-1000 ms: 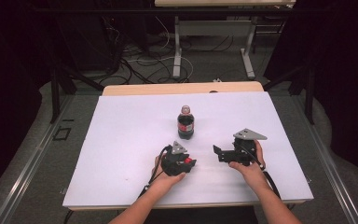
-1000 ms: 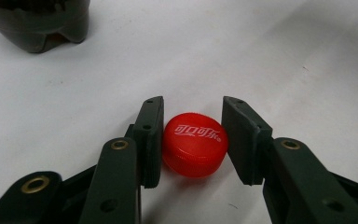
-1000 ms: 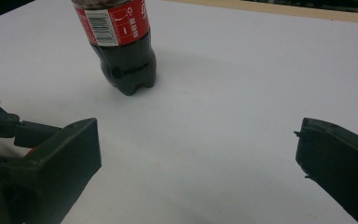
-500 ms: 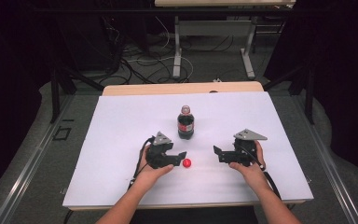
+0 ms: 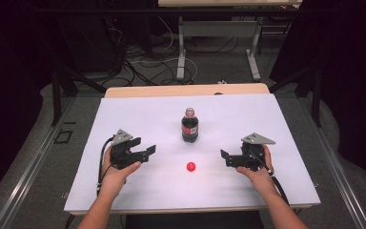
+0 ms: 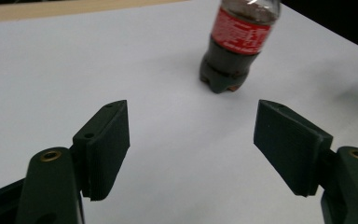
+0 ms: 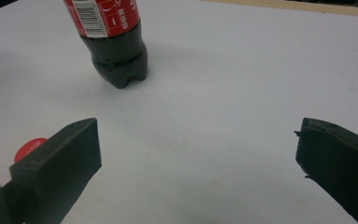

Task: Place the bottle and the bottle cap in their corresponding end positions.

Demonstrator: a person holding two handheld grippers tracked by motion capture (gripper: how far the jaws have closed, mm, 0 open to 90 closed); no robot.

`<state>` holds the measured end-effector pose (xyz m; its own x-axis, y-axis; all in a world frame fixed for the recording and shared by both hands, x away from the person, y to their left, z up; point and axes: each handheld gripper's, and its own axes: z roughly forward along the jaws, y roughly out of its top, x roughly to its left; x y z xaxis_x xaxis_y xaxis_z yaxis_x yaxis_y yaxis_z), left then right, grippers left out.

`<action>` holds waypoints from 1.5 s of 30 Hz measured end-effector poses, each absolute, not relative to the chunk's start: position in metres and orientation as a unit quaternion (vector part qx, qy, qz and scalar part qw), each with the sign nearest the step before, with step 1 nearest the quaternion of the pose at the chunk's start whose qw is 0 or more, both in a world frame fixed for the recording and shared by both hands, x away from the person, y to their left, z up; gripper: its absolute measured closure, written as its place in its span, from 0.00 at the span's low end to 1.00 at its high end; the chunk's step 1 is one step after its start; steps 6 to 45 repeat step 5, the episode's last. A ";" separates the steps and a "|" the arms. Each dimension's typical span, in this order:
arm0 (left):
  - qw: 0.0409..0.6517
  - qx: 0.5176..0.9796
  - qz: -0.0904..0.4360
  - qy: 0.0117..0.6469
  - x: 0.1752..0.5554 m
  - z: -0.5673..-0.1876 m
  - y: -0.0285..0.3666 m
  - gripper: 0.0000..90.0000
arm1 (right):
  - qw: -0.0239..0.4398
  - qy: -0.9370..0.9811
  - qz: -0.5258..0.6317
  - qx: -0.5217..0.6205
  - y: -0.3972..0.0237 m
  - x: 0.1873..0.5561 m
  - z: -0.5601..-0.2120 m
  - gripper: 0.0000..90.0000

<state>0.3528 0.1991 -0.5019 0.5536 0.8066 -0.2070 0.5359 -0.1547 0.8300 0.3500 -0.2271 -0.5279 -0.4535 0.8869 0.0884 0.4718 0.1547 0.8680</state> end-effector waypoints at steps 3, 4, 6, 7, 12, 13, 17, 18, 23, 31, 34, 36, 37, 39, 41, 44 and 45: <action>0.460 0.737 0.156 0.471 0.354 -0.503 0.216 0.17 | 0.230 0.724 0.447 0.472 -0.230 0.350 -0.529 0.00; 0.458 0.731 0.164 0.478 0.354 -0.503 0.221 0.17 | 0.234 0.724 0.443 0.474 -0.231 0.350 -0.529 0.00; 0.456 0.727 0.169 0.484 0.354 -0.503 0.224 0.15 | 0.237 0.724 0.443 0.474 -0.231 0.350 -0.530 0.00; 0.456 0.727 0.169 0.484 0.354 -0.503 0.224 0.15 | 0.237 0.724 0.443 0.474 -0.231 0.350 -0.530 0.00; 0.456 0.727 0.169 0.484 0.354 -0.503 0.224 0.15 | 0.237 0.724 0.443 0.474 -0.231 0.350 -0.530 0.00; 0.456 0.727 0.169 0.484 0.354 -0.503 0.224 0.15 | 0.237 0.724 0.443 0.474 -0.231 0.350 -0.530 0.00; 0.456 0.727 0.169 0.484 0.354 -0.503 0.224 0.15 | 0.237 0.724 0.443 0.474 -0.231 0.350 -0.530 0.00; 0.456 0.727 0.169 0.484 0.354 -0.503 0.224 0.15 | 0.237 0.724 0.443 0.474 -0.231 0.350 -0.530 0.00; 0.456 0.727 0.169 0.484 0.354 -0.503 0.224 0.15 | 0.237 0.724 0.443 0.474 -0.231 0.350 -0.530 0.00; 0.456 0.727 0.169 0.484 0.354 -0.503 0.224 0.15 | 0.237 0.724 0.443 0.474 -0.231 0.350 -0.530 0.00; 0.456 0.727 0.169 0.484 0.354 -0.503 0.224 0.15 | 0.237 0.724 0.443 0.474 -0.231 0.350 -0.530 0.00; 0.456 0.727 0.169 0.484 0.354 -0.503 0.224 0.15 | 0.237 0.724 0.443 0.474 -0.231 0.350 -0.530 0.00; 0.456 0.727 0.169 0.484 0.354 -0.503 0.224 0.15 | 0.237 0.724 0.443 0.474 -0.231 0.350 -0.530 0.00; 0.456 0.727 0.169 0.484 0.354 -0.503 0.224 0.15 | 0.237 0.724 0.443 0.474 -0.231 0.350 -0.530 0.00; 0.456 0.727 0.169 0.484 0.354 -0.503 0.224 0.15 | 0.237 0.724 0.443 0.474 -0.231 0.350 -0.530 0.00; 0.456 0.727 0.169 0.484 0.354 -0.503 0.224 0.15 | 0.237 0.724 0.443 0.474 -0.231 0.350 -0.530 0.00; 0.456 0.727 0.169 0.484 0.354 -0.503 0.224 0.15 | 0.237 0.724 0.443 0.474 -0.231 0.350 -0.530 0.00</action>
